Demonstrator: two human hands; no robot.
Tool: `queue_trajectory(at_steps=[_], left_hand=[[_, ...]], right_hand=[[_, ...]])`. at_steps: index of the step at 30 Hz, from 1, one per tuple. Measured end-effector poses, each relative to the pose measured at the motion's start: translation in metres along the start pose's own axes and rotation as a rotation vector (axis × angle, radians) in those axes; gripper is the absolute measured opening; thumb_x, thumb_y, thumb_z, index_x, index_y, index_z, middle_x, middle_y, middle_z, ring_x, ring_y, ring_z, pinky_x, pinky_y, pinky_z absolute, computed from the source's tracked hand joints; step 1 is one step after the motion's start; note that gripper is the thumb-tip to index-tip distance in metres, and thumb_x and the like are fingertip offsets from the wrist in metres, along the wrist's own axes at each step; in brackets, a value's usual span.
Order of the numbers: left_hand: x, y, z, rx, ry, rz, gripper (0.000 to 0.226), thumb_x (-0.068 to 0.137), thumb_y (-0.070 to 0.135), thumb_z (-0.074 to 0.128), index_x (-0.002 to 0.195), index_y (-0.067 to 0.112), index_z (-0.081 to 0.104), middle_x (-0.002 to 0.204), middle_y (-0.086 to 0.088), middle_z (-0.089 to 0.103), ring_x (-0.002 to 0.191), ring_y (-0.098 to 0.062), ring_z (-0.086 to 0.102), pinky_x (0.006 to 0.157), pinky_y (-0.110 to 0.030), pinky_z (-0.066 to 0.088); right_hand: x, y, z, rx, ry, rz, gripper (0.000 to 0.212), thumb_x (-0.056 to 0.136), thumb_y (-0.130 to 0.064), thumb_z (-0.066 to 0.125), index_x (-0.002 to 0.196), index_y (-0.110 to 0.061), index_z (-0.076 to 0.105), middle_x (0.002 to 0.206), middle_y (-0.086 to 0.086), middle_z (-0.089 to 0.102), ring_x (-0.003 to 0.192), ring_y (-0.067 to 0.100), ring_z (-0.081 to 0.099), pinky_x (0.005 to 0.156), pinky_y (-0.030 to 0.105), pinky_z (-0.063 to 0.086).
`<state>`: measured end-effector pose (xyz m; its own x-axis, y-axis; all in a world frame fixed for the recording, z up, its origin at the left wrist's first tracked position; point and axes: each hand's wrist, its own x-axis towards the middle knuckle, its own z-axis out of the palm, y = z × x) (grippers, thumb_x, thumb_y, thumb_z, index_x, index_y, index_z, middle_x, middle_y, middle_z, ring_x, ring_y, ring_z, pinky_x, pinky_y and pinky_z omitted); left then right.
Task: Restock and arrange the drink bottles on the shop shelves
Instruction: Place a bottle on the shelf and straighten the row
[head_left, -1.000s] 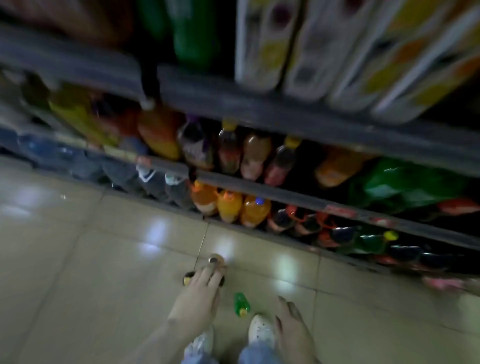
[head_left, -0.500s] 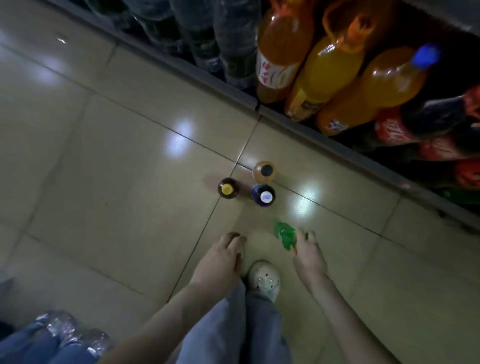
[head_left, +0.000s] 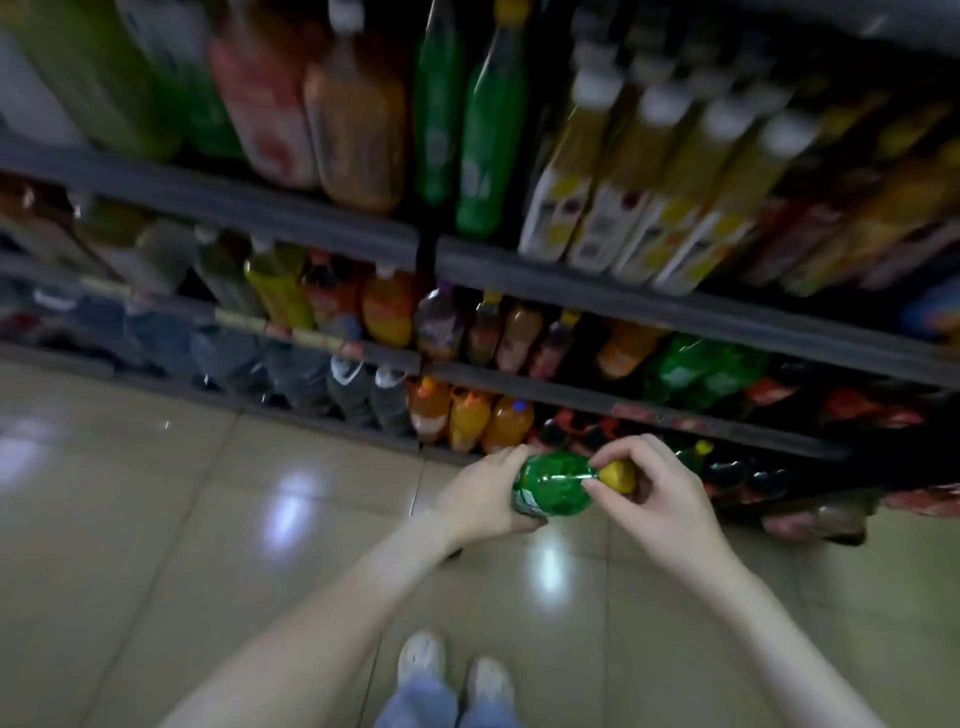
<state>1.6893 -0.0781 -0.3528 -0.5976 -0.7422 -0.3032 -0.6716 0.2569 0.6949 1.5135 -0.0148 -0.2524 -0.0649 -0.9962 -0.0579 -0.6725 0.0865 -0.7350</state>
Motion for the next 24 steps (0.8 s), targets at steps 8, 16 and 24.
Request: queue_trajectory(at_steps=[8,16,24], left_hand=[[-0.007,0.17,-0.128,-0.046,0.295,0.328,0.057,0.064,0.051,0.076,0.112,0.034,0.05,0.099,0.014,0.067,0.092,-0.008,0.063,0.077,-0.028,0.05],[0.02,0.312,-0.151,0.215,0.452,0.631,0.061,0.067,0.049,0.071,0.121,0.028,0.049,0.103,0.008,0.067,0.096,-0.015,0.062,0.078,-0.032,0.049],[0.083,0.423,-0.145,0.174,0.435,0.788,0.072,0.076,0.047,0.072,0.138,0.032,0.039,0.132,0.015,0.052,0.119,-0.001,0.048,0.097,-0.028,0.043]], right_hand=[[0.001,-0.069,-0.117,0.225,0.195,-0.038,0.058,0.072,-0.023,0.083,0.113,-0.047,0.05,0.115,-0.023,0.06,0.103,-0.007,0.058,0.095,0.027,0.048],[0.005,-0.065,-0.21,0.368,0.509,-0.103,0.057,0.055,-0.034,0.087,0.105,-0.014,0.068,0.098,-0.006,0.073,0.092,0.004,0.068,0.081,0.022,0.051],[0.014,-0.021,-0.342,0.243,0.791,-0.286,0.035,0.064,-0.015,0.086,0.089,-0.03,0.067,0.081,-0.021,0.069,0.083,-0.011,0.063,0.07,0.003,0.044]])
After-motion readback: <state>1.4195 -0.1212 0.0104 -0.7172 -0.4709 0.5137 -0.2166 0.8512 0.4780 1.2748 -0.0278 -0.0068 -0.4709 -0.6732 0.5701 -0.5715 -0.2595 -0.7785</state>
